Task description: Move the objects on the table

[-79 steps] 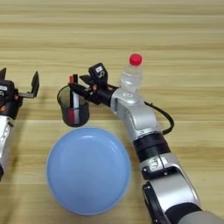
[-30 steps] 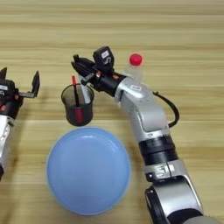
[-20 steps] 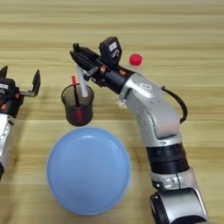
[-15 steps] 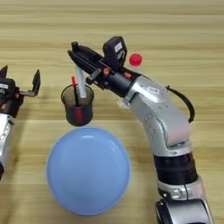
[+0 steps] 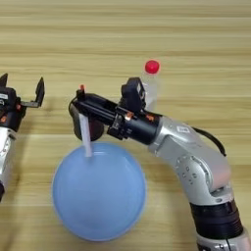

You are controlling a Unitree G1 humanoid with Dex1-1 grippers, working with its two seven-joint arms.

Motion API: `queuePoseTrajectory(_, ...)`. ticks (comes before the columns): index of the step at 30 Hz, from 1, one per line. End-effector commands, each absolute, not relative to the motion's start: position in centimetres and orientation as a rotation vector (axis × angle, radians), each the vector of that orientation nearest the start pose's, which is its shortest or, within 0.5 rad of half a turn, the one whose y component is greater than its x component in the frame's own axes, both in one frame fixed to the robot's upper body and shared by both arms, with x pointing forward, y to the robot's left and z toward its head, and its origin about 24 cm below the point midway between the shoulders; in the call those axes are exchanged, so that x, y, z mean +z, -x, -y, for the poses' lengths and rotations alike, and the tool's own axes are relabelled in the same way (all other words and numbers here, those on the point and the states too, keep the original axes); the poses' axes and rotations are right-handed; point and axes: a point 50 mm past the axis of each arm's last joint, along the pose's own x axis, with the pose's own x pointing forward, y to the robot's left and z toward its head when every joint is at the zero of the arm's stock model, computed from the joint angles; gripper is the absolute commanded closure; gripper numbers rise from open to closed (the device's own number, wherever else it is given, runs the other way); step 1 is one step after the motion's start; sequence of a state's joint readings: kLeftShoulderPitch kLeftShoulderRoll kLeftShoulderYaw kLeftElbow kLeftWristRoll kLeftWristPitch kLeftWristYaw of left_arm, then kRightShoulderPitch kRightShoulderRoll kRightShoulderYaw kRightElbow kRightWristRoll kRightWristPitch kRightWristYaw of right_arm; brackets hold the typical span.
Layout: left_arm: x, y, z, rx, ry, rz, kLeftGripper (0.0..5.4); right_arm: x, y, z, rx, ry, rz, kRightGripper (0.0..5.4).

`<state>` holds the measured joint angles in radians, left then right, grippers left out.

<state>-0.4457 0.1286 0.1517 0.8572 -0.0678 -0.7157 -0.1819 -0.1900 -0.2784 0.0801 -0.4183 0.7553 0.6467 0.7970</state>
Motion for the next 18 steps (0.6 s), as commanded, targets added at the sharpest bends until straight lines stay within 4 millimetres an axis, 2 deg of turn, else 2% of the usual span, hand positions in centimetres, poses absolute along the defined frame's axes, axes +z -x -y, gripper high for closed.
queuePoseTrajectory(1,4.6,-31.7,-18.0,-0.094,-0.062,0.311,0.0,12.0,-22.3,9.3,1.356,-0.459,-0.104,4.71)
queuePoseTrajectory(8,4.6,-31.6,-18.1,-0.094,-0.061,0.311,0.0,8.7,-21.8,8.6,1.366,-0.543,-0.263,4.71)
queuePoseTrajectory(10,4.5,-31.6,-18.1,-0.094,-0.061,0.31,0.0,7.7,-21.9,8.5,1.344,-0.527,-0.311,4.71)
queuePoseTrajectory(18,4.5,-31.6,-18.1,-0.095,-0.061,0.308,0.0,5.5,-22.0,9.0,1.295,-0.415,-0.405,4.71)
